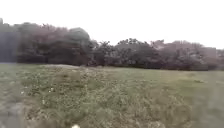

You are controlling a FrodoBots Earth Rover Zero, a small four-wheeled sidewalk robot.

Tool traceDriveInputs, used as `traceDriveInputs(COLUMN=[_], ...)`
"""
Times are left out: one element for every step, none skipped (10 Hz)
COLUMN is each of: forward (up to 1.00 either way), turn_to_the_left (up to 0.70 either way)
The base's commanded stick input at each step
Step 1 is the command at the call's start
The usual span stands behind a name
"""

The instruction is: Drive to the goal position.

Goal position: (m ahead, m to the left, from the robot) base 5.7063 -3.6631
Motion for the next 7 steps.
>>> traceDriveInputs(forward=[0.85,0.85,0.85,0.85,0.85,0.85,0.85], turn_to_the_left=[0.01,0.01,0.01,0.01,0.01,0.01,0.01])
